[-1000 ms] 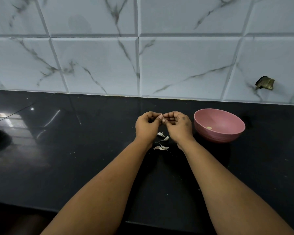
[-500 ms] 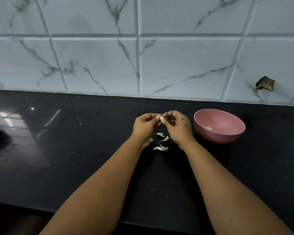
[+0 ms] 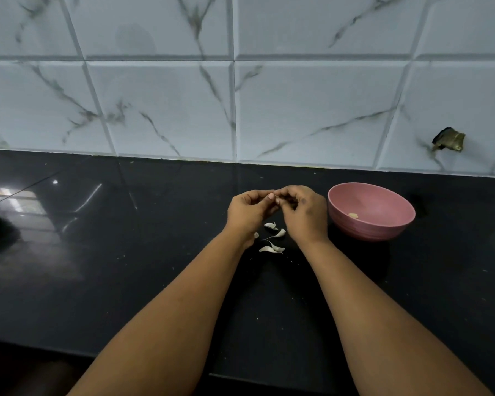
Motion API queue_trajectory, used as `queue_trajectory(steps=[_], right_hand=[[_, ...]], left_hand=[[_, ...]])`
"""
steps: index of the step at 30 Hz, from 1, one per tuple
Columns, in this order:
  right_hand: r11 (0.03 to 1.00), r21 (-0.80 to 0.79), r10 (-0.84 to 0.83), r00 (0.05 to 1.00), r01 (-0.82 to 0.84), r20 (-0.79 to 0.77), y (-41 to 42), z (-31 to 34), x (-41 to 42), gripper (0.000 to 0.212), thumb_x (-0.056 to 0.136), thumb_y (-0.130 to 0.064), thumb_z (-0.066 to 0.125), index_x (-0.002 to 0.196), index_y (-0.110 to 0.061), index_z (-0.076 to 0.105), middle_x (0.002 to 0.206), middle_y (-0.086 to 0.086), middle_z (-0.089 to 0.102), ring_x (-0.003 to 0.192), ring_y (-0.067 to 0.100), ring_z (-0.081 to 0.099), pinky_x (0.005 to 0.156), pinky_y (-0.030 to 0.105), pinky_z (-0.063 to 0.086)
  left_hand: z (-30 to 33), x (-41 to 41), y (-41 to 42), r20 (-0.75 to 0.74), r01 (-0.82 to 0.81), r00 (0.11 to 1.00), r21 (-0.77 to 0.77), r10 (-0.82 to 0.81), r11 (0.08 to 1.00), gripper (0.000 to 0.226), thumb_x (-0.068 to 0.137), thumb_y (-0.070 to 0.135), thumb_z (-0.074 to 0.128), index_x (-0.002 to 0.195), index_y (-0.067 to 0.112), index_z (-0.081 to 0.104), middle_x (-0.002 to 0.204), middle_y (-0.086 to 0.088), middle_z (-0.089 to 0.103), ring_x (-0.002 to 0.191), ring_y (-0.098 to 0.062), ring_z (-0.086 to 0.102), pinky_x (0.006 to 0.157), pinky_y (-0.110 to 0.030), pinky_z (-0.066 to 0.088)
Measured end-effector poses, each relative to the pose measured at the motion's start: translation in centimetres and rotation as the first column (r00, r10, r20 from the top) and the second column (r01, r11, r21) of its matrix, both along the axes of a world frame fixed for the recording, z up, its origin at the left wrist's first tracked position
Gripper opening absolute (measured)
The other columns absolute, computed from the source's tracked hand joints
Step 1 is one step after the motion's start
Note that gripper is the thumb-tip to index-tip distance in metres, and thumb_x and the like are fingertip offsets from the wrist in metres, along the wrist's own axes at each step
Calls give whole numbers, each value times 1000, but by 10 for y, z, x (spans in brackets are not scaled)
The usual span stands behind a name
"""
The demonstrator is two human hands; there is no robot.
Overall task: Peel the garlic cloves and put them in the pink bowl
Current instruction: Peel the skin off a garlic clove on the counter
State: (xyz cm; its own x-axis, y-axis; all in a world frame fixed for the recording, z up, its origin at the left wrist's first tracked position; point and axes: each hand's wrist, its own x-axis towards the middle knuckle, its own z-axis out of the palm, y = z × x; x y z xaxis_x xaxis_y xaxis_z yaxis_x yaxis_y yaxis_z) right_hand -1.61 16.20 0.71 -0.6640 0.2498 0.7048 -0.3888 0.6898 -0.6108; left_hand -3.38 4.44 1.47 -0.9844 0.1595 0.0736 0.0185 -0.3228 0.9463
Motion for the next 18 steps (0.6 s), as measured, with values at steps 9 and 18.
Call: queue_trajectory(steps=[9, 18], right_hand=[[851, -469, 315, 944, -235, 98, -2, 4, -2, 16, 86, -5, 69, 95, -16, 73, 95, 1, 73, 92, 12, 69, 87, 26, 55], [495, -846, 472, 879, -197, 71, -4, 3, 0, 9, 80, -3, 74, 86, -9, 72, 88, 4, 74, 88, 16, 67, 82, 24, 54]], left_hand=[[10, -2, -15, 110, 65, 990, 210, -90, 976, 8, 87, -8, 63, 89, -1, 68, 77, -10, 73, 74, -16, 70, 70, -20, 58], [4, 2, -6, 35, 71, 996, 180, -78, 981, 10, 88, -7, 62, 95, -3, 68, 93, -16, 72, 92, -21, 71, 91, -28, 56]])
